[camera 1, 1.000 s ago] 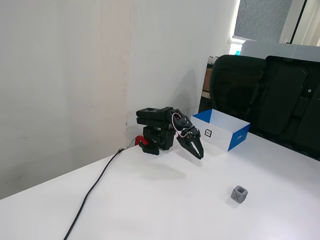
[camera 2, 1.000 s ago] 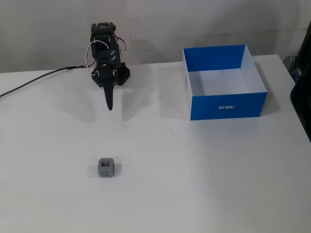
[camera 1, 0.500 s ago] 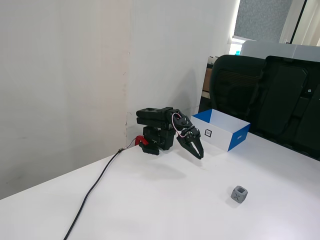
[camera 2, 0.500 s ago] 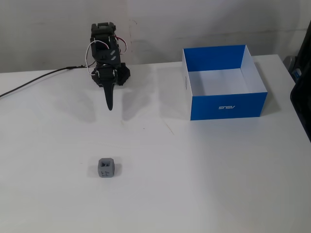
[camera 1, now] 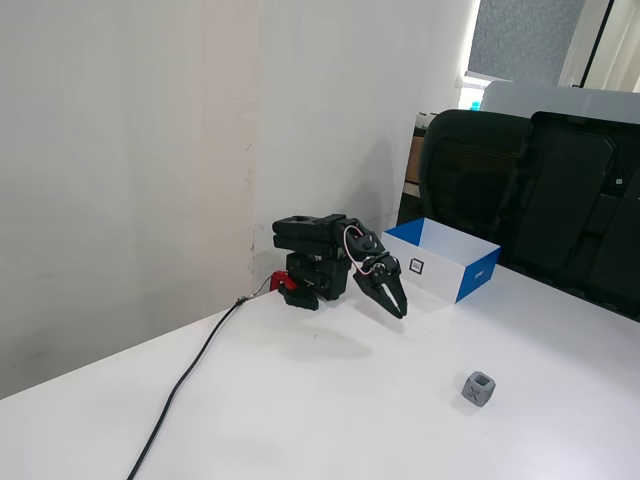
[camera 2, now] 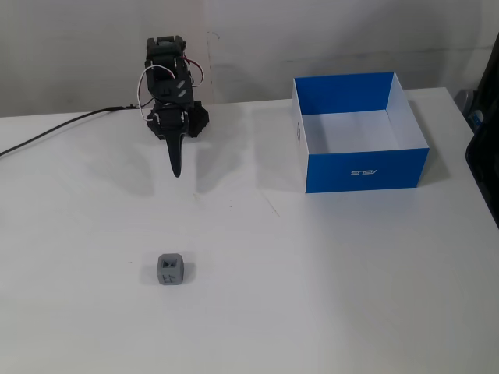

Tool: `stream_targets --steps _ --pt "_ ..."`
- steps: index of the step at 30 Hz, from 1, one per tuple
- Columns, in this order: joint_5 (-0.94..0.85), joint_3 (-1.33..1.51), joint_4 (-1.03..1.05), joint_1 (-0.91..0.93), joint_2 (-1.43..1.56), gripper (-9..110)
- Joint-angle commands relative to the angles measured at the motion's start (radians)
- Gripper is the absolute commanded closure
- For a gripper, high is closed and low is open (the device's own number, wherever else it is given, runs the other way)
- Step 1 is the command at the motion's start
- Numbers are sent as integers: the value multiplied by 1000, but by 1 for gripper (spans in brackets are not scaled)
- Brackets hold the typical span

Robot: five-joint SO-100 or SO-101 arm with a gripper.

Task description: Grasp the gray block and put it in the box.

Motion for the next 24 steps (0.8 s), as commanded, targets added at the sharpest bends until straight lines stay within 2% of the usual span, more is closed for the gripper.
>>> stream_targets --steps 1,24 --pt "-5 64 -3 15 15 101" --pt "-38 60 14 38 15 101"
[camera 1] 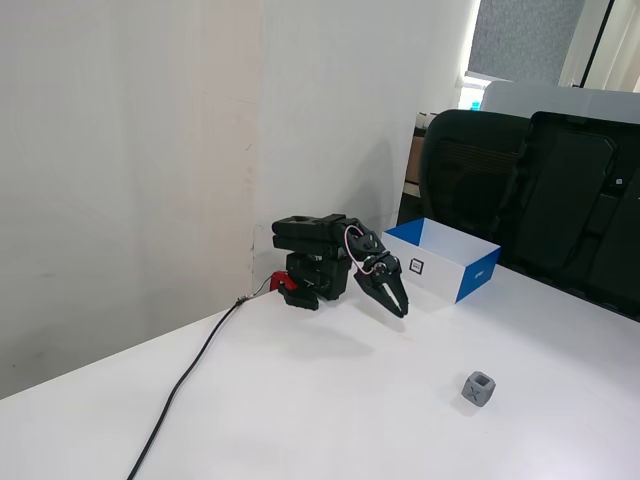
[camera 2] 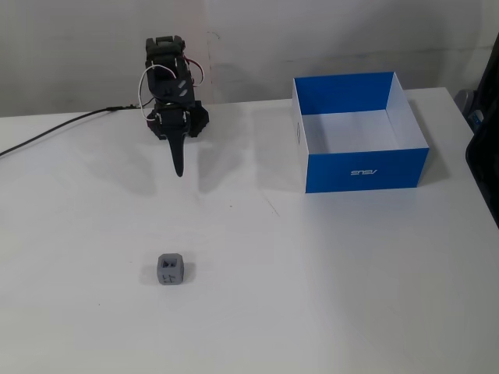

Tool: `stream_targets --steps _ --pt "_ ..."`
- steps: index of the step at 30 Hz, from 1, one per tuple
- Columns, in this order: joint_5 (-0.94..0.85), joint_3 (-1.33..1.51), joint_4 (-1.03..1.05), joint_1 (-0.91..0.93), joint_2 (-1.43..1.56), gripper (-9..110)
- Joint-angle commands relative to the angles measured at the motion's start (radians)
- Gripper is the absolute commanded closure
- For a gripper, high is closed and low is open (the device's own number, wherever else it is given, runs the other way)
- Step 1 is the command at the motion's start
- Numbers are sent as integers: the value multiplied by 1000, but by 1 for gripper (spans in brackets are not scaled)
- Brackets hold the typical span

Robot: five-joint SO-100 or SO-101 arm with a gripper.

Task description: Grasp the gray block and put it in the box.

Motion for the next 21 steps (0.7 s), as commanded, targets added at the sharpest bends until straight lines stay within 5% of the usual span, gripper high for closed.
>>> stream_targets --steps 1,21 --pt "-28 57 20 -3 15 101" --pt "-183 -224 193 -72 -72 101"
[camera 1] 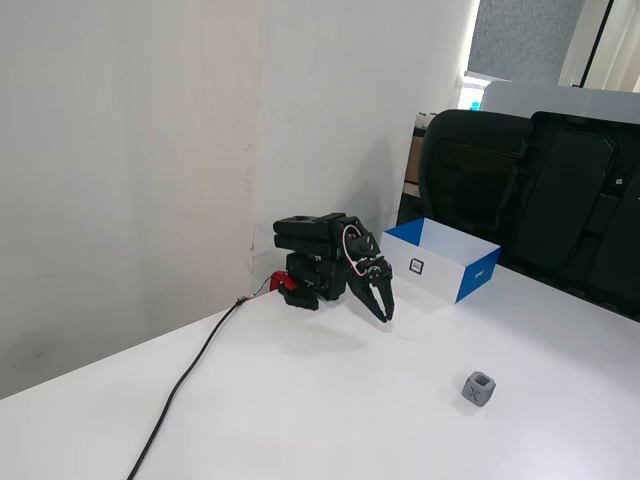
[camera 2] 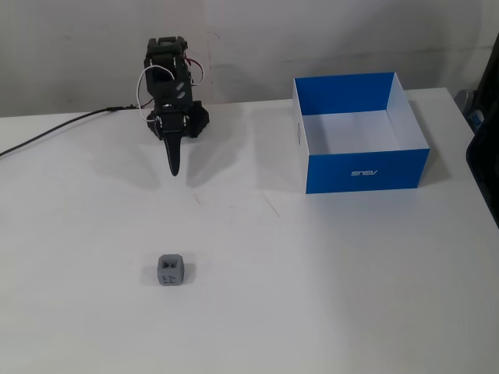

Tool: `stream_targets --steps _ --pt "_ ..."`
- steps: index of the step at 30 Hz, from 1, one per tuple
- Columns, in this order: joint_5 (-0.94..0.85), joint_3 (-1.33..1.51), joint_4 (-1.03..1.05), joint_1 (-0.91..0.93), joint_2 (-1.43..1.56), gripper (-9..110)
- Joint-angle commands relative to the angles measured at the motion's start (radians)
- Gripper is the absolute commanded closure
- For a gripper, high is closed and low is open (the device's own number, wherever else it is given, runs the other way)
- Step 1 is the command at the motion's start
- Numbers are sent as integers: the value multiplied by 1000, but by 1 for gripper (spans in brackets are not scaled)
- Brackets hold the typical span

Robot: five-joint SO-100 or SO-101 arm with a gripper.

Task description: Grasp the gray block and put it in the box.

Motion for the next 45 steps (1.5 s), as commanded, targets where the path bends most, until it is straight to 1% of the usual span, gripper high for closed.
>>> stream_targets --steps 1,10,17,24,29,30,31,32,38,45 --pt "-28 -141 -23 -8 -95 101" --pt "-48 -430 -75 -57 -512 101" --pt "-38 -551 -114 -118 -773 101" --pt "-46 -759 -60 -141 -1074 94" --pt "-46 -854 -23 -130 -1198 87" --pt "-46 -867 -18 -129 -1212 84" --pt "-69 -881 -9 -118 -1221 76" --pt "-84 -890 -5 -107 -1224 74" --pt "-81 -960 -2 -87 -1282 75" --pt "-80 -1172 25 -78 -1568 74"
